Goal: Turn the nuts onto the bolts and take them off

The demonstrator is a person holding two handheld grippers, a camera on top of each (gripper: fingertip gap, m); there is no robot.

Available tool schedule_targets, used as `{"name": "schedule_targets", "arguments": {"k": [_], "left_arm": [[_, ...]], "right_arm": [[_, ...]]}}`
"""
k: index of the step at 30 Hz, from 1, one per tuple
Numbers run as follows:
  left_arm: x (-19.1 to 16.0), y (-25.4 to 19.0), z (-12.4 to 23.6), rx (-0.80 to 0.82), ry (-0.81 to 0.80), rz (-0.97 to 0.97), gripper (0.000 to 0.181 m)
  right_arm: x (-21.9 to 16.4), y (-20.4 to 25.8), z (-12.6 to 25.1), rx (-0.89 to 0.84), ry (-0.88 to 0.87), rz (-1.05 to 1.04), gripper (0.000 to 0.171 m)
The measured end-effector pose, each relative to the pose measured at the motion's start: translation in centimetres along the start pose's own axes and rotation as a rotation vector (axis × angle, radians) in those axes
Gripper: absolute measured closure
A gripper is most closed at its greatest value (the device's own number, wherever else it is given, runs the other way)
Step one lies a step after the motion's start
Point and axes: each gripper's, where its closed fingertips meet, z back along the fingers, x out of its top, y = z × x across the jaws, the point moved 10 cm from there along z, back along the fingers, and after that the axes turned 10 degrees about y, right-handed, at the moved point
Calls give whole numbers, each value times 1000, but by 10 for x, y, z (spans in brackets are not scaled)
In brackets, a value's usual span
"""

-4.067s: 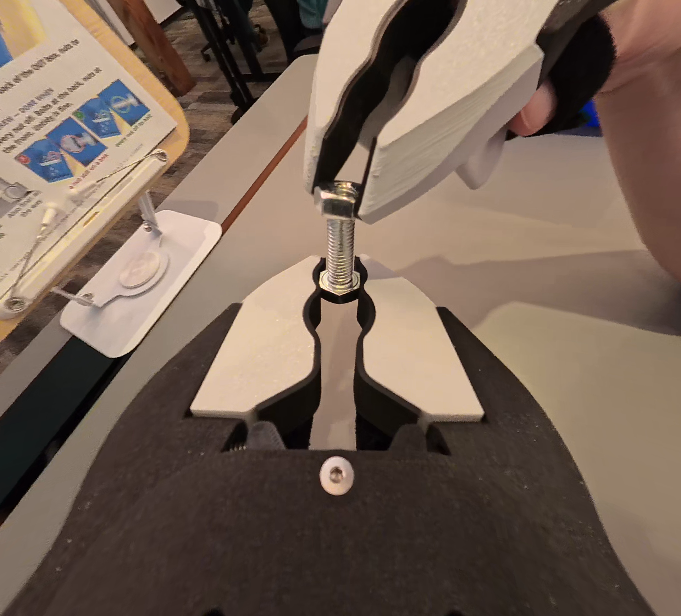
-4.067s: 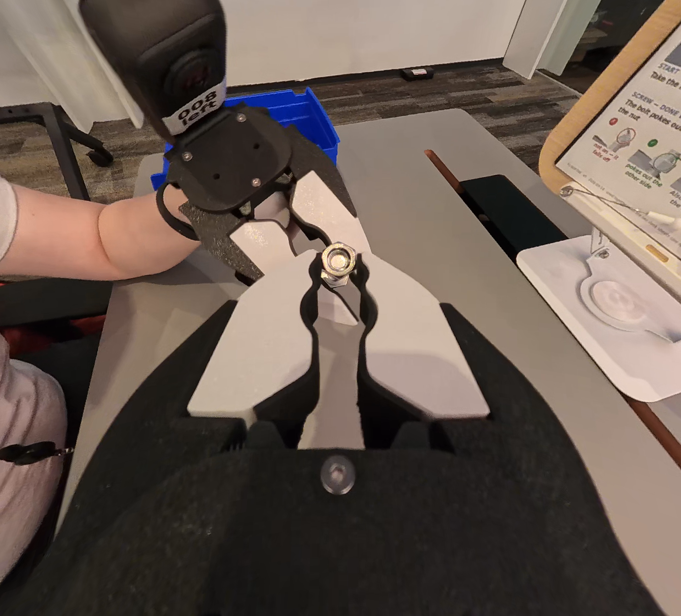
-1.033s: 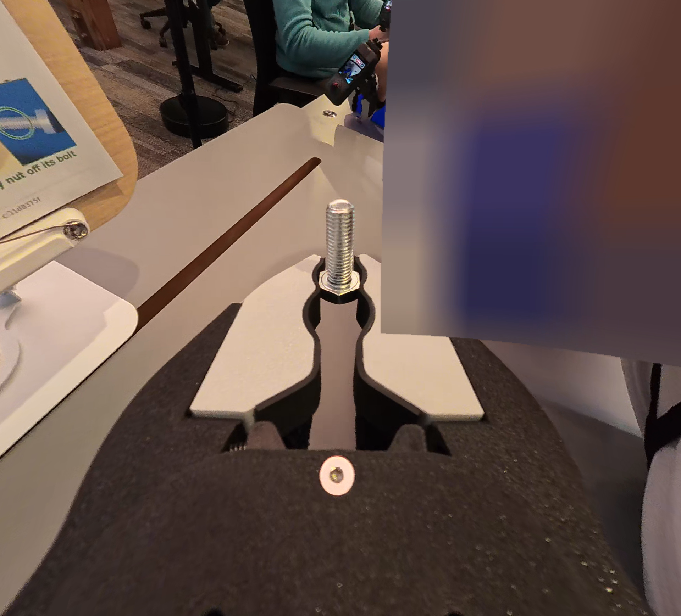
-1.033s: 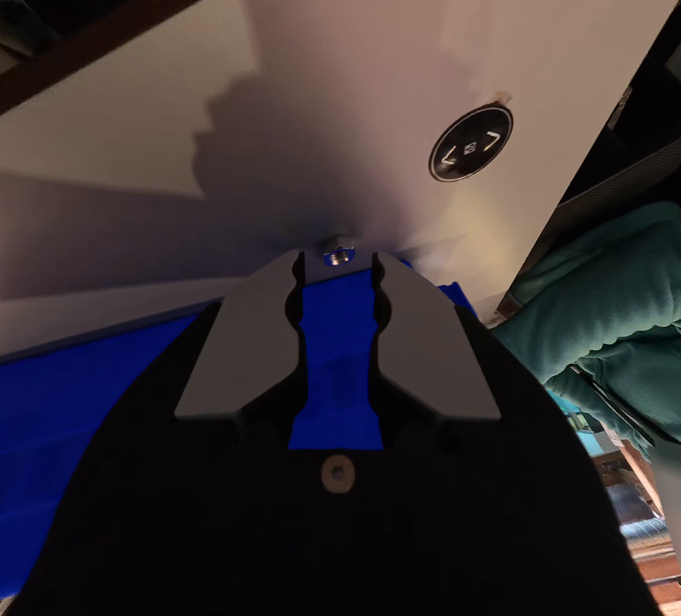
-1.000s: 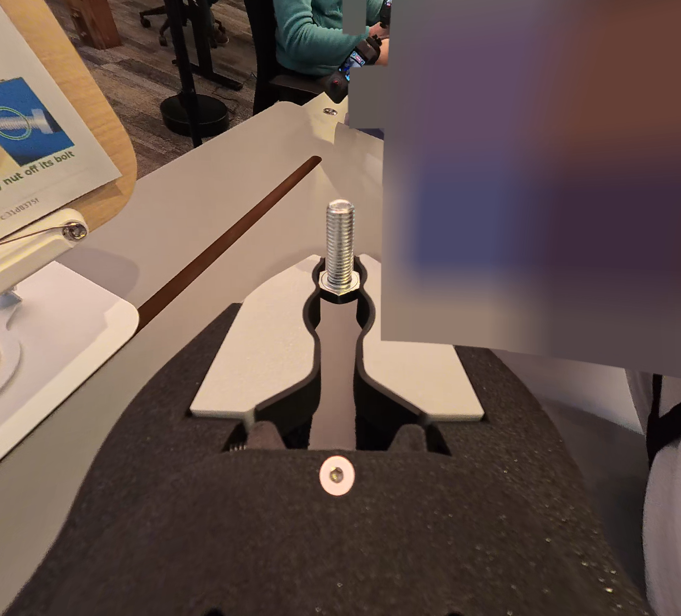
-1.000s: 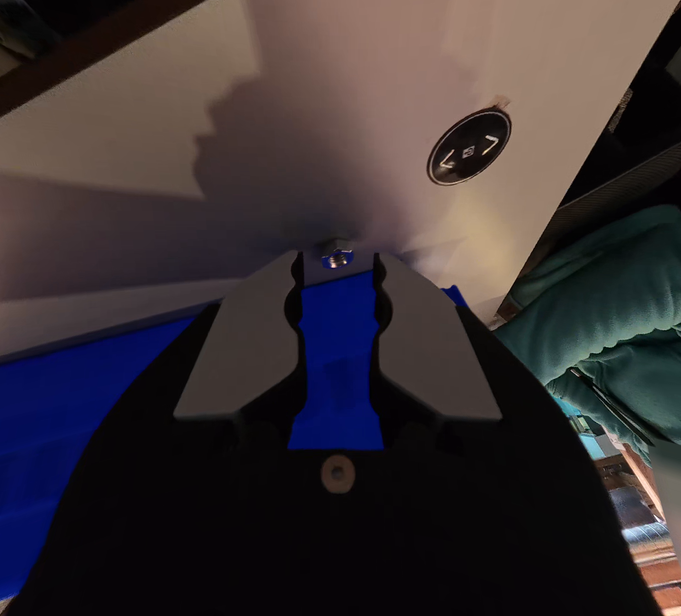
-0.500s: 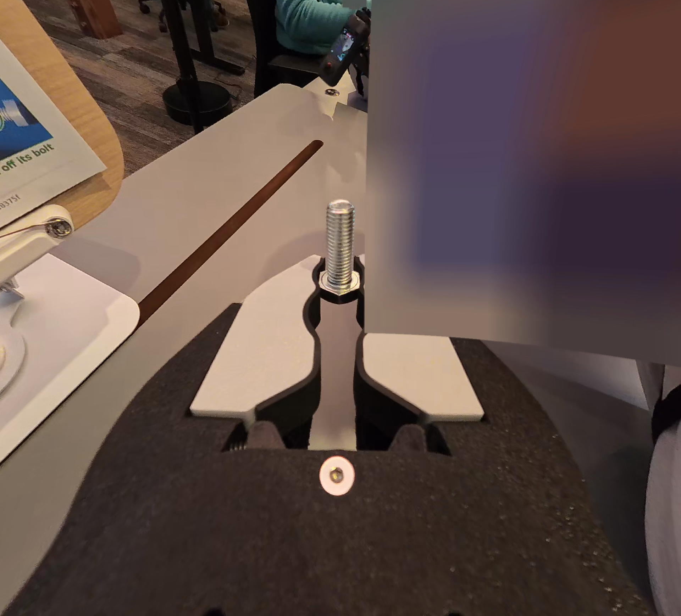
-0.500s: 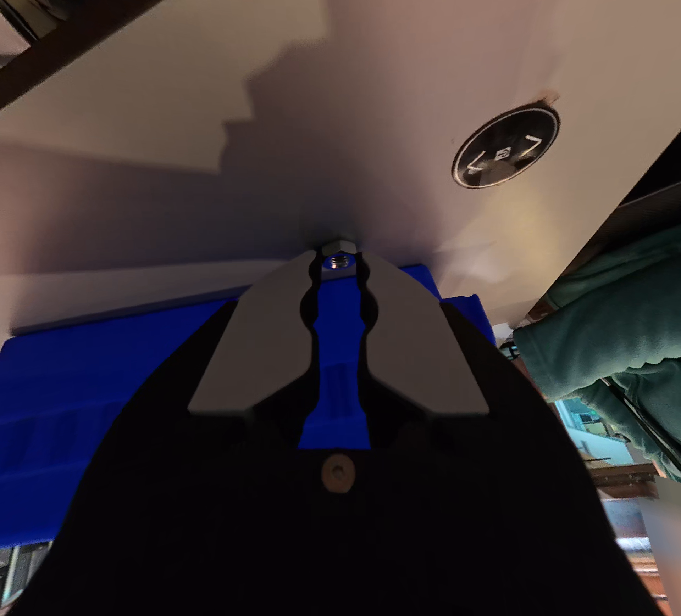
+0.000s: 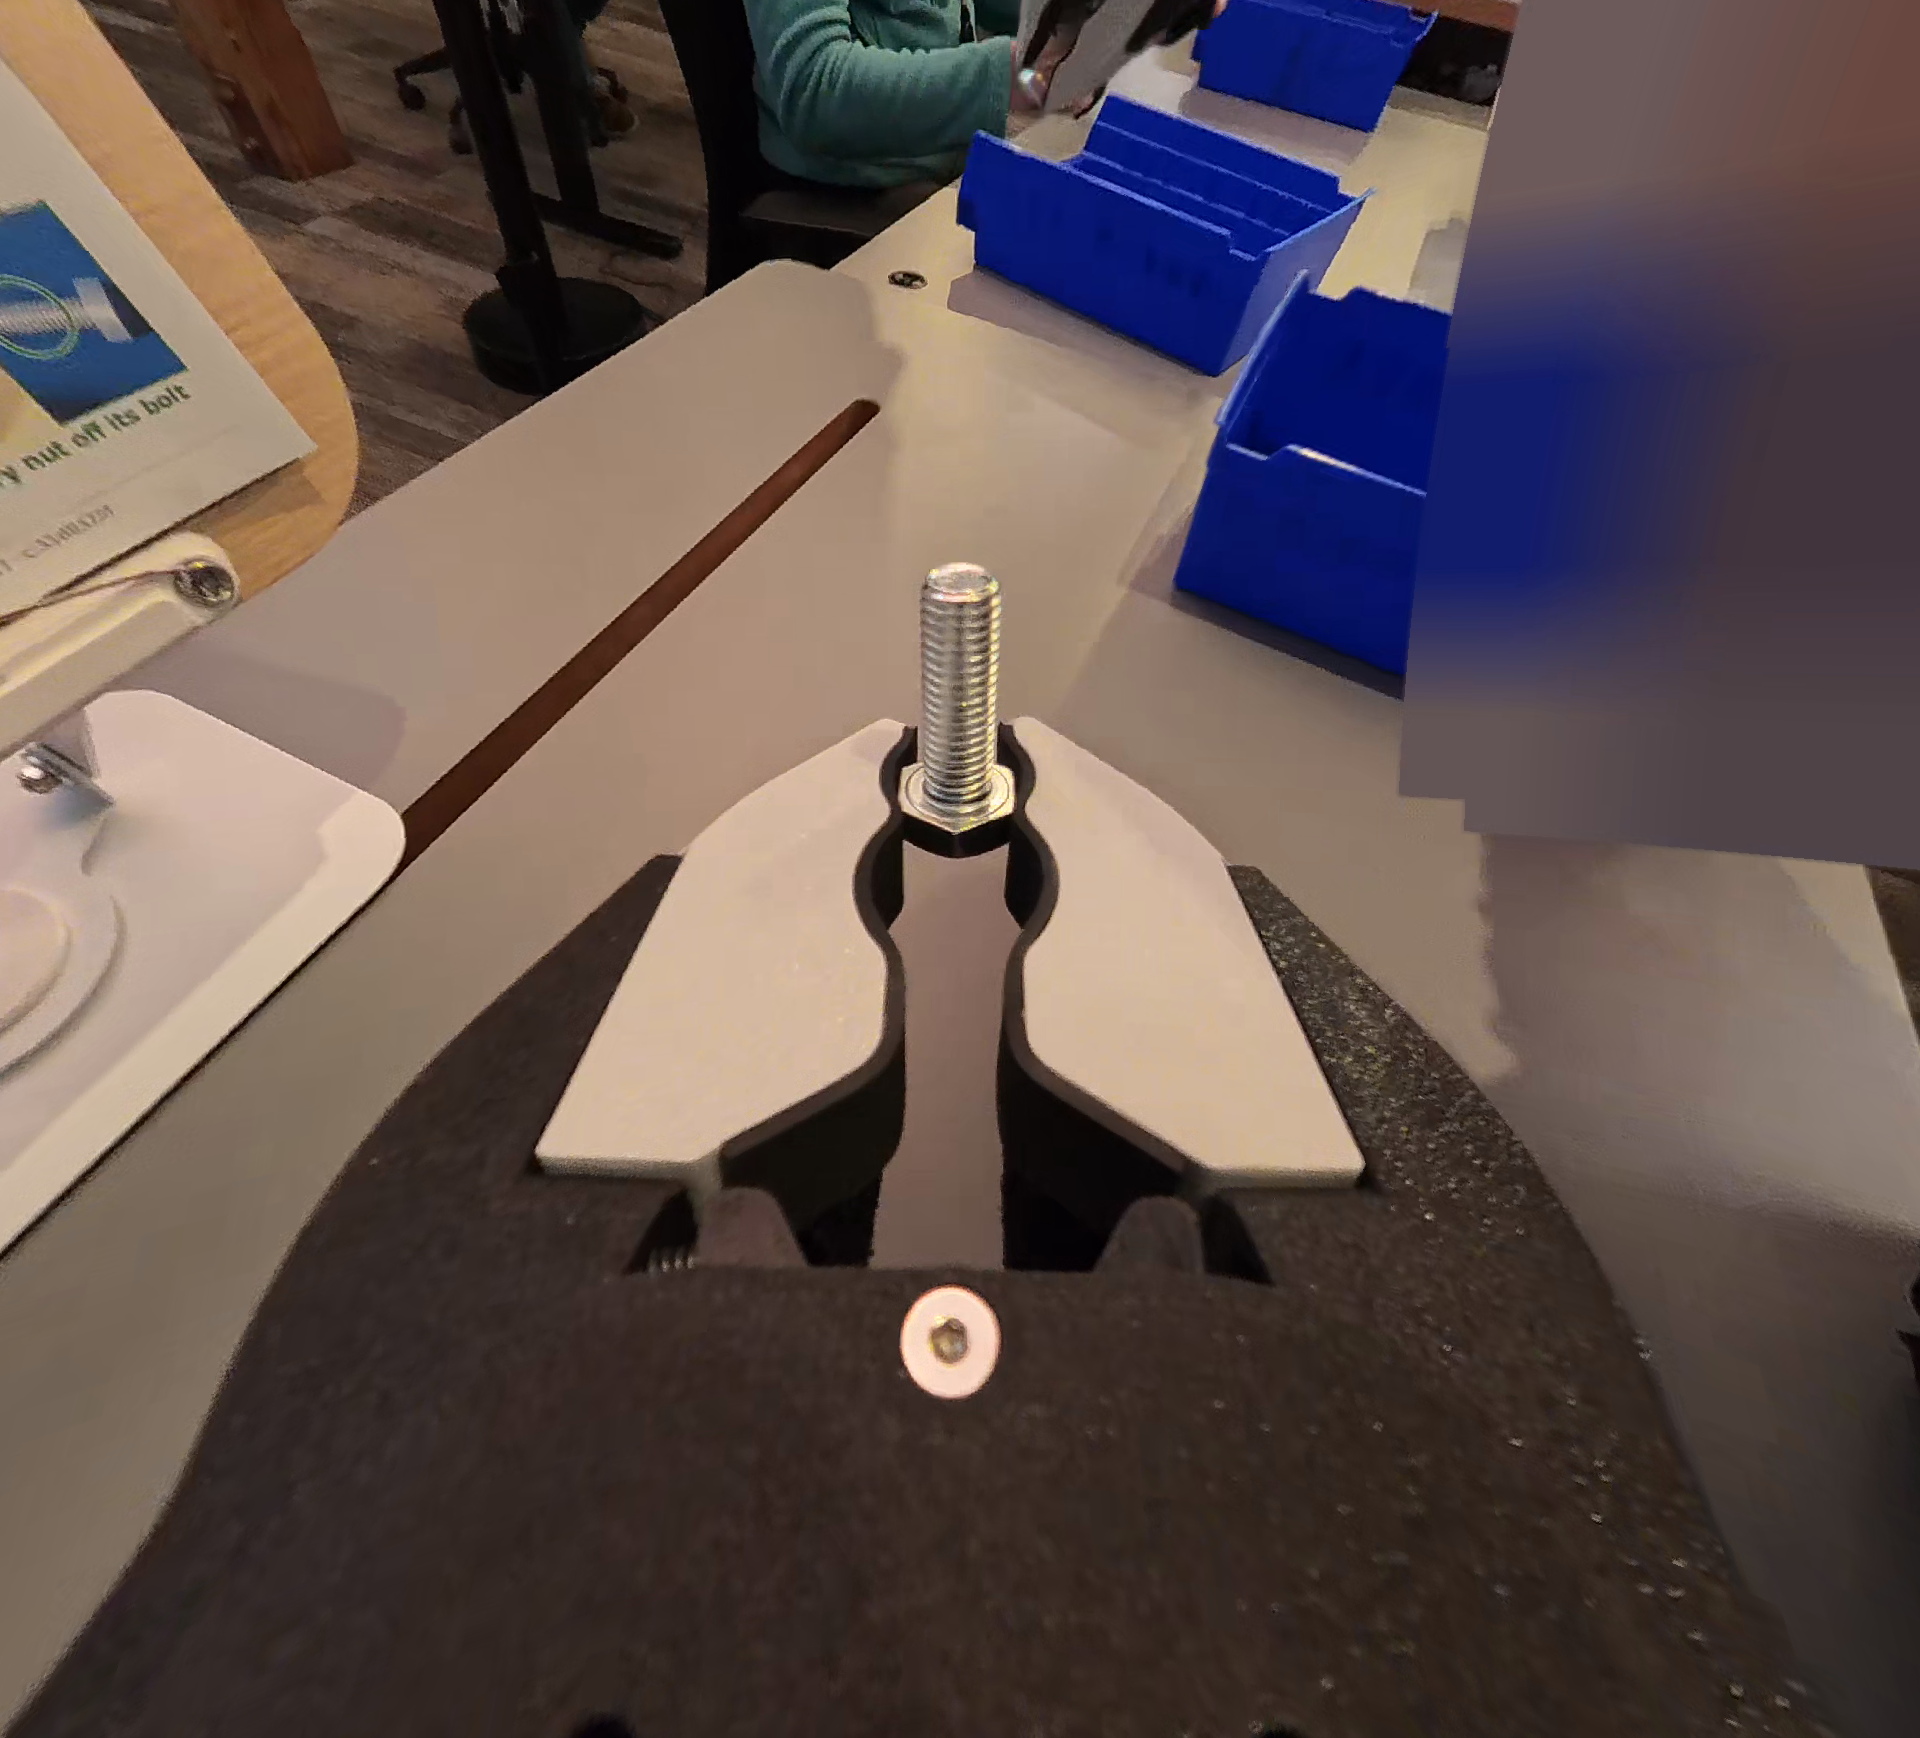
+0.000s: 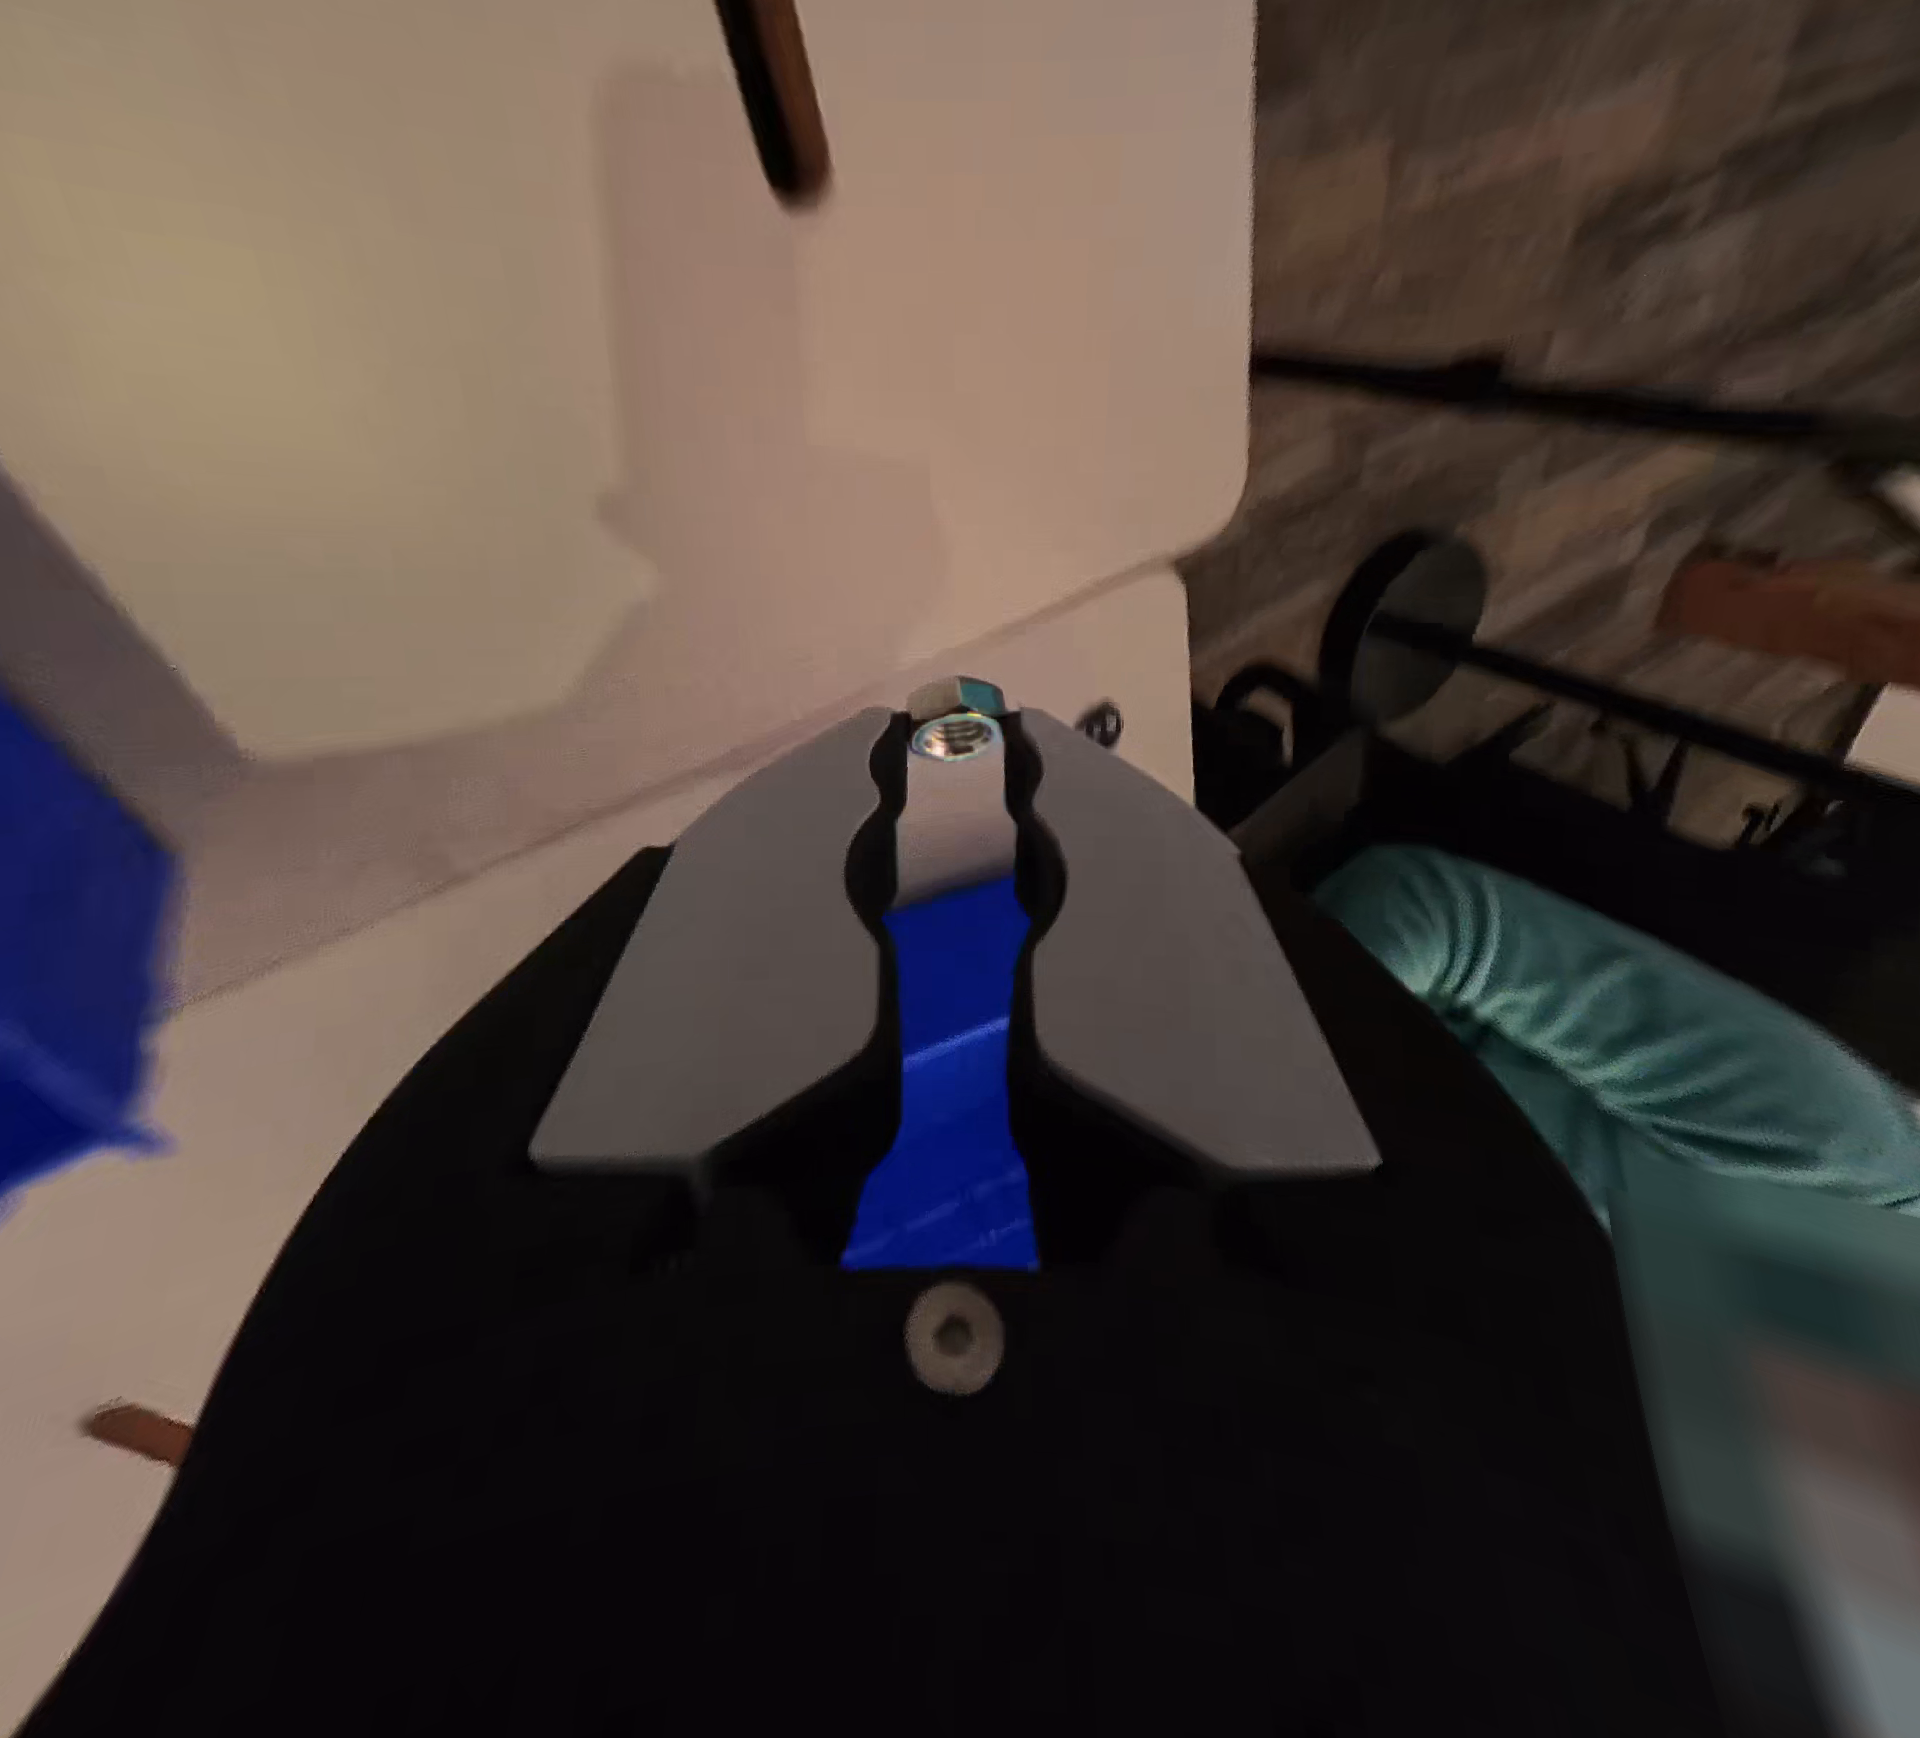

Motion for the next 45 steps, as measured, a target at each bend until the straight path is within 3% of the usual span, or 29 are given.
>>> {"name": "schedule_targets", "arguments": {"k": [8, 12, 15, 21, 25, 29, 34, 40, 45], "left_arm": [[-12, -60, 69, 85, -102, -161, 167], [-42, -103, 101, 106, -133, -199, 167], [-68, -133, 128, 98, -185, -199, 167], [-113, -149, 164, 128, -161, -222, 167], [-132, -132, 165, 204, 36, -209, 167], [-132, -123, 156, 158, 166, -168, 167], [-119, -126, 157, 5, 171, -137, 167], [-126, -127, 166, 15, 105, -115, 167], [-144, -131, 166, 6, -29, -111, 167]], "right_arm": [[131, 119, 175, 43, -700, -15, 154], [195, 200, 227, 147, -1083, 47, 154], [234, 257, 242, 272, -1295, 85, 154], [298, 331, 252, 357, -1294, 123, 154], [330, 342, 277, 302, -1039, 241, 154], [373, 344, 293, 310, -714, 393, 154], [404, 360, 299, 170, -518, 620, 154], [393, 358, 290, 206, -697, 502, 154], [369, 377, 233, 422, -1187, 215, 154]]}}
